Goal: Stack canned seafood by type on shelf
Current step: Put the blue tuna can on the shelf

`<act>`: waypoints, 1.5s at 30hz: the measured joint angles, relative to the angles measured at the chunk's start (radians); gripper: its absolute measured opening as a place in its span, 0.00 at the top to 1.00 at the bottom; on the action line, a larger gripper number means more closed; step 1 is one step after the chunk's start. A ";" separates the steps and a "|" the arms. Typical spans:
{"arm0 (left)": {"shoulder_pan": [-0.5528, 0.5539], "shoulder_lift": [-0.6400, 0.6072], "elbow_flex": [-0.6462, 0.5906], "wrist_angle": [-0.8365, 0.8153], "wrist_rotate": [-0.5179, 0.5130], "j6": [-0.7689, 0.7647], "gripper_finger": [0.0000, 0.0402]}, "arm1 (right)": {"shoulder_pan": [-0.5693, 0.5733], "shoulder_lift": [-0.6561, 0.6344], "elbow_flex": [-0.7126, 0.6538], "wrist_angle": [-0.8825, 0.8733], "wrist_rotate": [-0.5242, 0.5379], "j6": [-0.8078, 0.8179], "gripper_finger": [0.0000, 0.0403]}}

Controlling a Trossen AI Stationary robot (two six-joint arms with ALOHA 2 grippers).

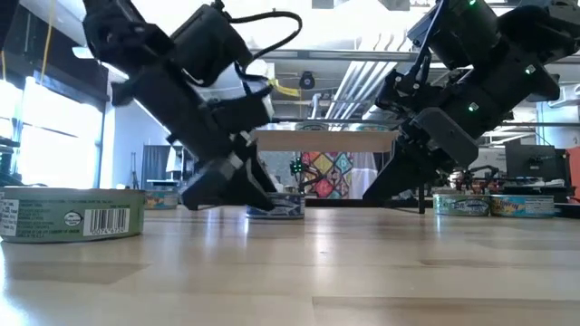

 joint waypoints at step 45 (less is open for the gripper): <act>-0.051 -0.605 0.011 -0.129 -0.193 0.356 1.00 | 0.000 0.000 0.001 0.008 0.023 -0.003 0.94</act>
